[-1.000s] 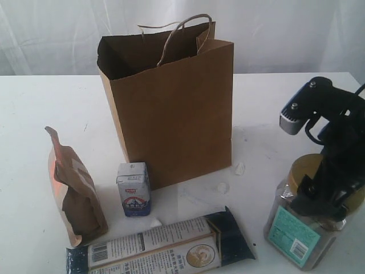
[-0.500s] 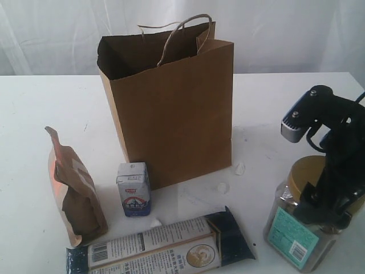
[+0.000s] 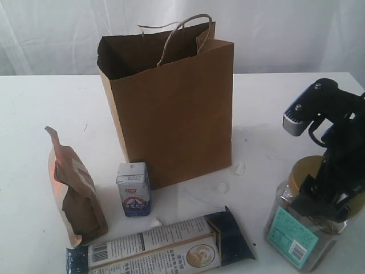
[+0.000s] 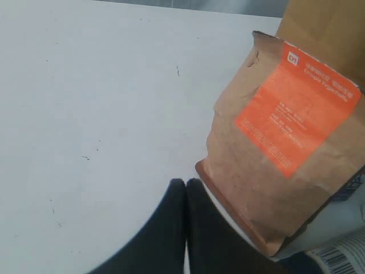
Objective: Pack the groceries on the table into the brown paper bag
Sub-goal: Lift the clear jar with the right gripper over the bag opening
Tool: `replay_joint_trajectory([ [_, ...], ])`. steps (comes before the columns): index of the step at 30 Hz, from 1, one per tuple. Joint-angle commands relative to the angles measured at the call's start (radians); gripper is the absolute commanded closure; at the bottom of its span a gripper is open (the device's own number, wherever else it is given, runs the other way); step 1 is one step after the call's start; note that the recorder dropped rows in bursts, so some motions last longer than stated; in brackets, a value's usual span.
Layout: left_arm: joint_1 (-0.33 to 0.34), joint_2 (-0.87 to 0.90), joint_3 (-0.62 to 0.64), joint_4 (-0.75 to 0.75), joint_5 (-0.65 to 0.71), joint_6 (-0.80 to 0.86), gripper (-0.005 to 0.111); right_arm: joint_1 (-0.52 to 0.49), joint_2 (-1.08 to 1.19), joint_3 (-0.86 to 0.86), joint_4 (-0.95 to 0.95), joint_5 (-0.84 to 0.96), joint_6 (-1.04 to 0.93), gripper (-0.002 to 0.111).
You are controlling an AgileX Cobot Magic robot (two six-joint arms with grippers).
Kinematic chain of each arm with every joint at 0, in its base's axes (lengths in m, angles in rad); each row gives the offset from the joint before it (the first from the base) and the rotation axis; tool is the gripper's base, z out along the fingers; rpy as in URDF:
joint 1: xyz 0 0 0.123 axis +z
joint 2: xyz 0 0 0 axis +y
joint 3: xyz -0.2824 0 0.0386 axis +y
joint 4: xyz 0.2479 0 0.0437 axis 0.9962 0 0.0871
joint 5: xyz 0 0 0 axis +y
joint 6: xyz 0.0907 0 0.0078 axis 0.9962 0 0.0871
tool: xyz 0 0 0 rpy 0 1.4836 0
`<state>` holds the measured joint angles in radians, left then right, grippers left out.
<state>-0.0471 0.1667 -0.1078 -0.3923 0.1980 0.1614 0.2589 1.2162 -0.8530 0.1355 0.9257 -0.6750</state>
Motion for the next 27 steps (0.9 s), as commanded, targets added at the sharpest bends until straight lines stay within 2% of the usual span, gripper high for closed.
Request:
replay_joint_trajectory([
  [1, -0.006, -0.003, 0.006, -0.011, -0.003, -0.008, 0.107, 0.002, -0.039, 0.003, 0.003, 0.001, 0.026, 0.04],
  [4, -0.006, -0.003, 0.006, -0.011, -0.003, -0.008, 0.107, 0.002, -0.044, 0.003, 0.003, 0.04, 0.026, 0.051],
  [14, -0.006, -0.003, 0.006, -0.011, -0.003, -0.008, 0.107, 0.002, -0.054, -0.027, 0.003, 0.038, 0.026, 0.071],
  [21, -0.006, -0.003, 0.006, -0.011, -0.003, -0.008, 0.107, 0.002, -0.064, -0.178, 0.04, 0.052, 0.053, 0.074],
  [27, -0.006, -0.003, 0.006, -0.011, 0.003, -0.006, 0.107, 0.002, -0.065, -0.341, 0.224, 0.094, 0.053, 0.074],
])
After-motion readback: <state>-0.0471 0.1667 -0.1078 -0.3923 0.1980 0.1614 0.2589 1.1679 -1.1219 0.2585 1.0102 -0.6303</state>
